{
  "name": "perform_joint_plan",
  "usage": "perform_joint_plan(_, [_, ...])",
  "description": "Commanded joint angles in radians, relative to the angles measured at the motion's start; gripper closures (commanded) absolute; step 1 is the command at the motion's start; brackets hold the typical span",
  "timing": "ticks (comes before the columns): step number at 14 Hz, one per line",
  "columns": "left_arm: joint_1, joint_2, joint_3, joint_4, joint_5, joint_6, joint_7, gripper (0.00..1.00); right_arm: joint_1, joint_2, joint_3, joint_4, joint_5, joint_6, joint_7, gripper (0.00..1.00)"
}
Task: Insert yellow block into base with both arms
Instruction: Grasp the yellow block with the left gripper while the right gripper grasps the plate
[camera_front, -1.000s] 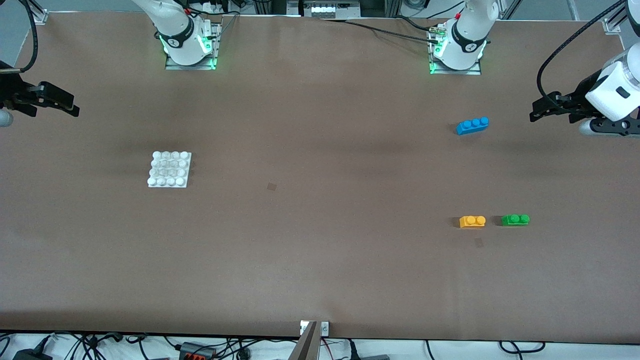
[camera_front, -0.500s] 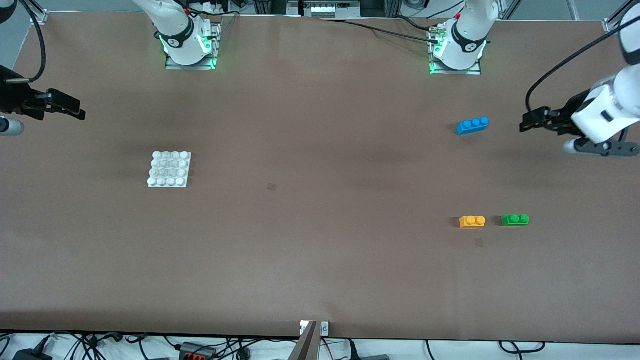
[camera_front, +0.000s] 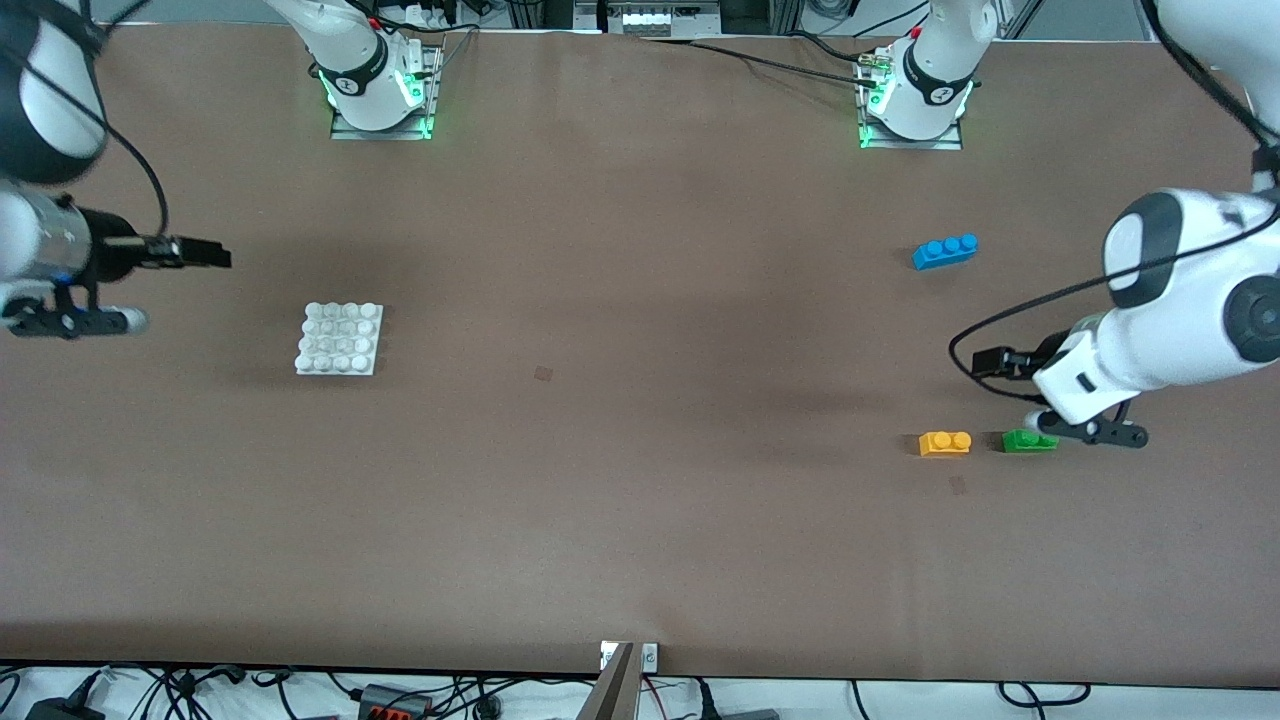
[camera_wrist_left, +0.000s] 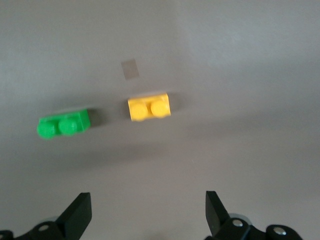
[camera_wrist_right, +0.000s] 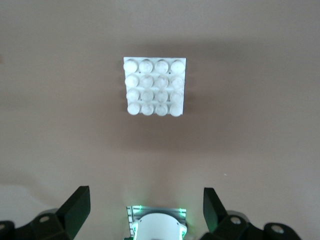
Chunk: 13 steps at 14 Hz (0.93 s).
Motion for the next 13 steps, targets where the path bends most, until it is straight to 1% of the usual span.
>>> perform_joint_plan(1, [-0.002, 0.087, 0.004, 0.047, 0.049, 0.072, 0.013, 0.0, -0.039, 0.052, 0.003, -0.107, 0.033, 0.156, -0.006, 0.0])
perform_joint_plan(2, [-0.002, 0.104, 0.004, 0.047, 0.049, 0.113, 0.013, 0.0, -0.048, 0.052, 0.003, -0.178, 0.059, 0.254, -0.008, 0.0])
perform_joint_plan(4, [0.007, 0.145, 0.008, 0.046, 0.049, 0.201, 0.013, 0.0, -0.078, 0.064, 0.005, -0.302, 0.069, 0.426, -0.021, 0.0])
perform_joint_plan(5, [0.002, 0.168, 0.008, 0.045, 0.049, 0.23, 0.011, 0.0, -0.086, 0.082, 0.005, -0.343, 0.069, 0.509, -0.028, 0.0])
perform_joint_plan(6, [-0.002, 0.188, 0.01, 0.045, 0.049, 0.265, 0.011, 0.0, -0.091, 0.11, 0.006, -0.356, 0.069, 0.548, -0.038, 0.0])
perform_joint_plan(7, [-0.004, 0.207, 0.01, 0.045, 0.049, 0.302, 0.011, 0.0, -0.092, 0.145, 0.006, -0.355, 0.07, 0.558, -0.046, 0.0])
perform_joint_plan(8, [-0.005, 0.228, 0.01, 0.045, 0.049, 0.327, 0.008, 0.0, -0.097, 0.173, 0.006, -0.355, 0.093, 0.564, -0.06, 0.0])
perform_joint_plan(10, [-0.008, 0.257, 0.008, 0.046, 0.043, 0.33, -0.016, 0.0, -0.1, 0.22, 0.006, -0.355, 0.22, 0.576, -0.138, 0.0])
perform_joint_plan(11, [-0.013, 0.273, 0.008, 0.047, 0.04, 0.33, -0.051, 0.0, -0.1, 0.24, 0.005, -0.353, 0.257, 0.584, -0.164, 0.0])
perform_joint_plan(13, [-0.017, 0.284, 0.01, 0.044, 0.049, 0.33, -0.113, 0.0, -0.094, 0.248, 0.005, -0.355, 0.265, 0.608, -0.167, 0.01])
